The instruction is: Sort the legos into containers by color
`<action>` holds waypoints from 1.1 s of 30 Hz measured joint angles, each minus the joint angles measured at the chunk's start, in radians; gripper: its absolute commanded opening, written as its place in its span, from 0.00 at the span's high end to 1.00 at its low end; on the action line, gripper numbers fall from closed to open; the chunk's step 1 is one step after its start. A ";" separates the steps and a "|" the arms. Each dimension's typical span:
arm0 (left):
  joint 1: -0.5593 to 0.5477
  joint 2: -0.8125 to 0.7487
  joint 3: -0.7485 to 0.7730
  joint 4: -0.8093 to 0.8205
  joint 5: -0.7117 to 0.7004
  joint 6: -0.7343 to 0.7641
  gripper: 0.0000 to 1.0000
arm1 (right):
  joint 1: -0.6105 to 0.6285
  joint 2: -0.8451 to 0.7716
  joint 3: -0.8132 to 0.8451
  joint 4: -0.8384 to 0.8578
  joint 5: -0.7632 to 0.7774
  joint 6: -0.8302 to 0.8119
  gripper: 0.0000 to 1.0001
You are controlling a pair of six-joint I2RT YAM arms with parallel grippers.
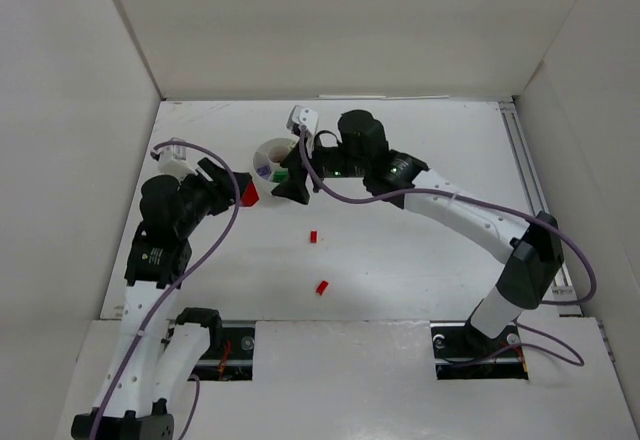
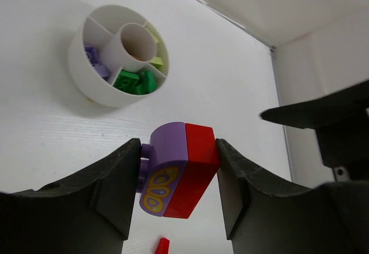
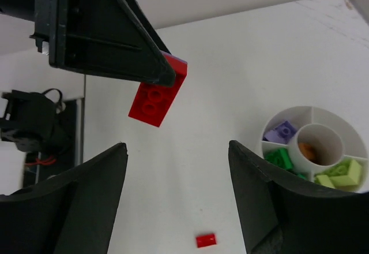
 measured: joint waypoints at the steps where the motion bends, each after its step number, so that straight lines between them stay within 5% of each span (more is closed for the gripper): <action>1: 0.000 -0.011 -0.006 0.014 0.031 0.006 0.79 | 0.008 0.000 -0.011 0.018 -0.002 0.031 0.21; 11: 0.000 -0.123 -0.026 0.060 0.138 0.006 0.79 | 0.117 0.033 -0.029 0.041 0.117 0.216 0.21; 21: 0.000 -0.146 -0.026 0.034 0.065 -0.020 0.81 | 0.167 0.038 -0.027 0.055 0.259 0.293 0.25; 33: 0.000 -0.145 -0.027 0.030 0.029 -0.040 0.82 | 0.171 0.082 0.077 0.059 0.246 0.310 0.36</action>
